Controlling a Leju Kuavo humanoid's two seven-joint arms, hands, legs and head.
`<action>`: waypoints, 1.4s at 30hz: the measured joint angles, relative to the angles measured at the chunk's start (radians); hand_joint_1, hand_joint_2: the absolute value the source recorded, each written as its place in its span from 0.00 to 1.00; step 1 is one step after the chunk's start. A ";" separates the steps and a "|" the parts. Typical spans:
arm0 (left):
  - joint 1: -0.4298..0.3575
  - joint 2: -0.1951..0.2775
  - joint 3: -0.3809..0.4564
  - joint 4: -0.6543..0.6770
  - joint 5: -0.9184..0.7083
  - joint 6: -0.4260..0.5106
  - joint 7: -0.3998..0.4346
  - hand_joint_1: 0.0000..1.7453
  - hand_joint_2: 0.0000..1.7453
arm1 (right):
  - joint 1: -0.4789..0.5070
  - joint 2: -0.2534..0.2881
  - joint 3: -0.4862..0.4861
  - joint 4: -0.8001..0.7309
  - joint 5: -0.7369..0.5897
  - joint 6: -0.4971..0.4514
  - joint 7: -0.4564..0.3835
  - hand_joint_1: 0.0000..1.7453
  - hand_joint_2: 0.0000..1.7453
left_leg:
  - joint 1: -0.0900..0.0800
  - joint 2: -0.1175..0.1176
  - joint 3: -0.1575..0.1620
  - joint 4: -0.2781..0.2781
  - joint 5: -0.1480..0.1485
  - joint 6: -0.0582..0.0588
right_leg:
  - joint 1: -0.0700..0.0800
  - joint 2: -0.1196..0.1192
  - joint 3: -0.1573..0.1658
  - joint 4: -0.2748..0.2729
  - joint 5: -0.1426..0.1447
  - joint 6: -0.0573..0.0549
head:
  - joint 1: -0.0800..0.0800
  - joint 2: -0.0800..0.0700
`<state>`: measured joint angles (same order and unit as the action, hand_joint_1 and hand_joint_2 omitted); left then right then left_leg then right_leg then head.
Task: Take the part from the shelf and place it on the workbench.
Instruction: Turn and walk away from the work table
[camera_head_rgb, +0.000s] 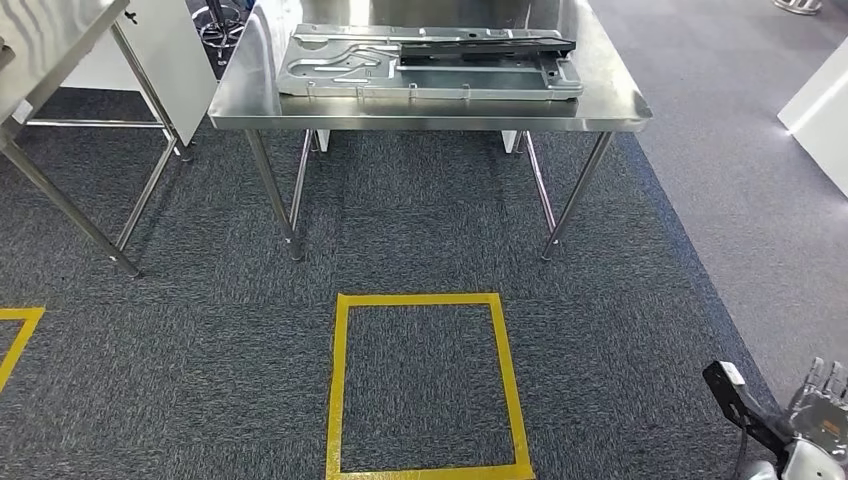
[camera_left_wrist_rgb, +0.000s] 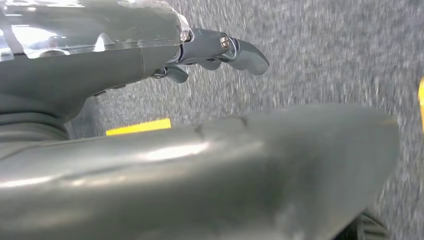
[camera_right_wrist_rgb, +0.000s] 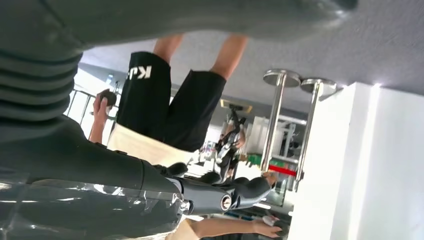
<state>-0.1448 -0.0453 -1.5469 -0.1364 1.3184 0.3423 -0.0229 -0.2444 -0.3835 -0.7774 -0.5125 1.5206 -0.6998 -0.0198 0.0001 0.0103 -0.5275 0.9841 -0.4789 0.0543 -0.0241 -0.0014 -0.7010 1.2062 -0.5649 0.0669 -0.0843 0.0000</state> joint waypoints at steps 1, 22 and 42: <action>0.000 -0.001 0.000 0.000 0.003 0.001 -0.002 0.00 0.00 | -0.003 0.003 0.000 0.000 0.003 0.000 0.006 0.00 0.25 | 0.000 0.001 -0.013 0.002 0.009 0.000 | -0.001 0.000 -0.006 0.048 -0.016 0.002 | 0.000 0.000; 0.007 0.010 0.000 0.000 0.021 0.009 -0.015 0.00 0.00 | 0.013 0.181 -0.214 0.206 -0.249 0.012 -0.058 0.00 1.00 | -0.002 -0.006 0.050 0.043 -0.051 -0.042 | 0.017 -0.003 0.090 -0.208 0.148 -0.060 | 0.000 0.000; 0.006 0.011 -0.002 0.000 0.009 0.008 -0.031 0.00 1.00 | 0.097 0.466 -0.532 0.314 -0.594 0.450 -0.034 0.00 1.00 | 0.003 0.002 -0.044 0.022 0.022 -0.056 | 0.009 -0.004 0.219 -0.244 0.063 -0.065 | 0.000 0.000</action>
<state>-0.1391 -0.0343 -1.5485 -0.1366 1.3274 0.3506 -0.0535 -0.1474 0.0828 -1.3092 -0.1981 0.9270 -0.2502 -0.0537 0.0031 0.0127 -0.5713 1.0059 -0.4570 -0.0020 -0.0153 -0.0058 -0.4819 0.9619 -0.5018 0.0017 -0.0843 0.0000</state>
